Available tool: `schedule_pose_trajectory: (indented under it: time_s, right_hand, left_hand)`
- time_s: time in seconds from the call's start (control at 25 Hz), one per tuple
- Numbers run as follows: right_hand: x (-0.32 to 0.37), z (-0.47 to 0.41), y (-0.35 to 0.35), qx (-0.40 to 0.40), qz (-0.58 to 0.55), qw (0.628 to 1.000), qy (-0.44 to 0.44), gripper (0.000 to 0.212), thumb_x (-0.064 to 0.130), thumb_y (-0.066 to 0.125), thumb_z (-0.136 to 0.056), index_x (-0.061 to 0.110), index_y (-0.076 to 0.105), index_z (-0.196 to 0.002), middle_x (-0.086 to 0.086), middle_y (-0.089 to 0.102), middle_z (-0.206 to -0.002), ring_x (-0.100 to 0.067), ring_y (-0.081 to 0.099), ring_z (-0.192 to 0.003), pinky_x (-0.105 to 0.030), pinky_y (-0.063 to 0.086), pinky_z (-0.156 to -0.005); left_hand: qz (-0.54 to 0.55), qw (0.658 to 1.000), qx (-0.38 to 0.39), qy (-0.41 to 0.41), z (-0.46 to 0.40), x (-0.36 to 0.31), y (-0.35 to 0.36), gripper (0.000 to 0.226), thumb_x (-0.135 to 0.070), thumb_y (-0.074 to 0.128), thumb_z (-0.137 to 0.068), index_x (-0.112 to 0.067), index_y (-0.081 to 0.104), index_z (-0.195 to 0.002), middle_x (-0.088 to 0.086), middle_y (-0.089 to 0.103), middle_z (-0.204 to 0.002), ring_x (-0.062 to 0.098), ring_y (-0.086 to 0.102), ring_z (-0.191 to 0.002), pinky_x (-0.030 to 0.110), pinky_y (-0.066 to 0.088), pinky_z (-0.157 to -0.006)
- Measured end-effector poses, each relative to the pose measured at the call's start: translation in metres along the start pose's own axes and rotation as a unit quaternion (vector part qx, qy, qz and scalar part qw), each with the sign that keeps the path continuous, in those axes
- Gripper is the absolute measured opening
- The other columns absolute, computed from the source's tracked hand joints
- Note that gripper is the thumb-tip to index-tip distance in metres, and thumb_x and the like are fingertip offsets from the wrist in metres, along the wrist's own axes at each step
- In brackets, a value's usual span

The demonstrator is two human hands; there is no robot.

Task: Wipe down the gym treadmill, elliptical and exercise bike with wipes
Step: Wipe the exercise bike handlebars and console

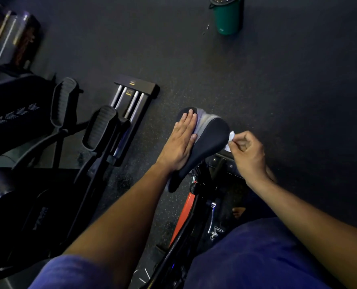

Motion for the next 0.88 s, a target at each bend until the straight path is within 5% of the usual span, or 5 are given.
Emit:
schedule_pose_trajectory:
  time_s: [0.2, 0.36, 0.56, 0.76, 0.88]
  right_hand:
    - [0.001, 0.062, 0.064, 0.056, -0.052, 0.997, 0.032, 0.022, 0.003, 0.077, -0.08, 0.02, 0.063, -0.081, 0.006, 0.068, -0.078, -0.006, 0.065, -0.075, -0.021, 0.05, -0.073]
    - [0.019, 0.097, 0.09, 0.089, -0.005, 0.995, -0.041, 0.017, 0.007, 0.075, -0.081, 0.021, 0.064, -0.078, 0.003, 0.063, -0.081, -0.008, 0.06, -0.075, -0.021, 0.046, -0.072]
    - [0.032, 0.135, 0.113, 0.187, 0.038, 0.977, -0.098, 0.014, 0.008, 0.073, -0.085, 0.014, 0.066, -0.075, 0.004, 0.058, -0.081, -0.007, 0.058, -0.074, -0.003, 0.038, -0.069]
    - [0.037, 0.139, 0.114, 0.229, 0.04, 0.964, -0.127, 0.009, 0.012, 0.074, -0.087, 0.014, 0.069, -0.08, 0.005, 0.062, -0.086, -0.006, 0.064, -0.077, -0.016, 0.049, -0.073]
    - [0.052, 0.102, 0.093, 0.174, 0.081, 0.967, -0.167, 0.011, 0.012, 0.073, -0.087, 0.017, 0.075, -0.097, 0.002, 0.058, -0.085, -0.008, 0.058, -0.074, -0.024, 0.05, -0.072]
  left_hand:
    - [-0.008, 1.0, 0.01, 0.018, 0.0, 0.002, -0.011, 0.051, -0.022, 0.037, -0.111, -0.011, 0.026, -0.16, 0.004, 0.019, -0.169, 0.014, 0.011, -0.157, 0.033, 0.011, -0.128]
    - [-0.027, 0.999, 0.013, 0.045, 0.0, 0.001, -0.019, 0.051, -0.022, 0.039, -0.111, -0.01, 0.028, -0.159, 0.007, 0.02, -0.168, 0.018, 0.014, -0.156, 0.034, 0.015, -0.128]
    - [-0.026, 0.999, 0.009, 0.024, 0.003, -0.001, -0.015, 0.051, -0.024, 0.037, -0.112, -0.014, 0.026, -0.16, 0.002, 0.018, -0.169, 0.013, 0.011, -0.156, 0.039, 0.017, -0.127]
    - [-0.023, 0.999, 0.01, 0.023, 0.003, -0.001, -0.013, 0.051, -0.024, 0.036, -0.112, -0.013, 0.026, -0.16, 0.004, 0.018, -0.169, 0.015, 0.011, -0.157, 0.041, 0.018, -0.127]
    - [-0.022, 0.999, -0.009, 0.039, 0.003, 0.0, -0.015, 0.051, -0.023, 0.037, -0.111, -0.012, 0.028, -0.16, 0.005, 0.02, -0.168, 0.017, 0.014, -0.156, 0.041, 0.019, -0.127]
Point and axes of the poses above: each hand's wrist, its own z-axis away from the middle knuckle, its own y-axis out of the palm, x = y × z, the point moved 9 cm from there along -z, towards the middle knuckle
